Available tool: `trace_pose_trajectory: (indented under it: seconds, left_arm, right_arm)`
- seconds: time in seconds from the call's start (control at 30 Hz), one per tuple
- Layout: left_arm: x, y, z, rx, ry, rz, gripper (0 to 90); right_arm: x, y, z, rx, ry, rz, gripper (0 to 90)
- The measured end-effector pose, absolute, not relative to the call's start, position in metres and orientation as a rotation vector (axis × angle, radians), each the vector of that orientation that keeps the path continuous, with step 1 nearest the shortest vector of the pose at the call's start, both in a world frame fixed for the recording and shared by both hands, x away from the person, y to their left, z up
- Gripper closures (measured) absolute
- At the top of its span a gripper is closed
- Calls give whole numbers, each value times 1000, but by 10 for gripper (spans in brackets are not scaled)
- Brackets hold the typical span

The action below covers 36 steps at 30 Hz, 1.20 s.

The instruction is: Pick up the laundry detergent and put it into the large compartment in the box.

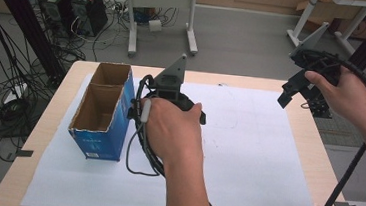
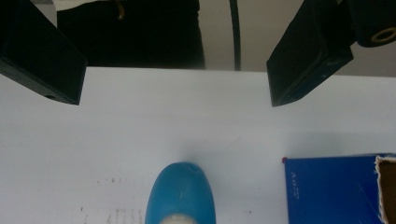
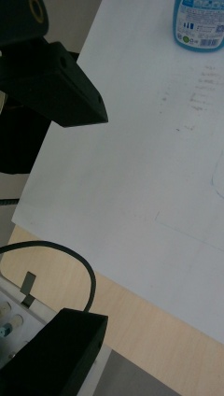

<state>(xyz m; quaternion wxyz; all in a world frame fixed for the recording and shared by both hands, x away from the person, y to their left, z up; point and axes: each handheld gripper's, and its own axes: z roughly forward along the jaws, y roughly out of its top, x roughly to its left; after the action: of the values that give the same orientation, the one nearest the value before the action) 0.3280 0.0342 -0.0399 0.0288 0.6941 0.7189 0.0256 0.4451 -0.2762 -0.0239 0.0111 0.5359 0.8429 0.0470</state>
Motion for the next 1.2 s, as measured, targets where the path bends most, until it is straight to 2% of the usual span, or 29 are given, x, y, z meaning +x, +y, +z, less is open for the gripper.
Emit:
trace_pose_trajectory:
  seconds: [0.77,1.2]
  left_arm:
    - [347,27,-23,2120,2160,175,51]
    - [366,29,-36,2097,2163,216,51]
  right_arm:
    - [435,-291,-9,1696,2573,165,44]
    - [437,-300,-5,1721,2545,148,44]
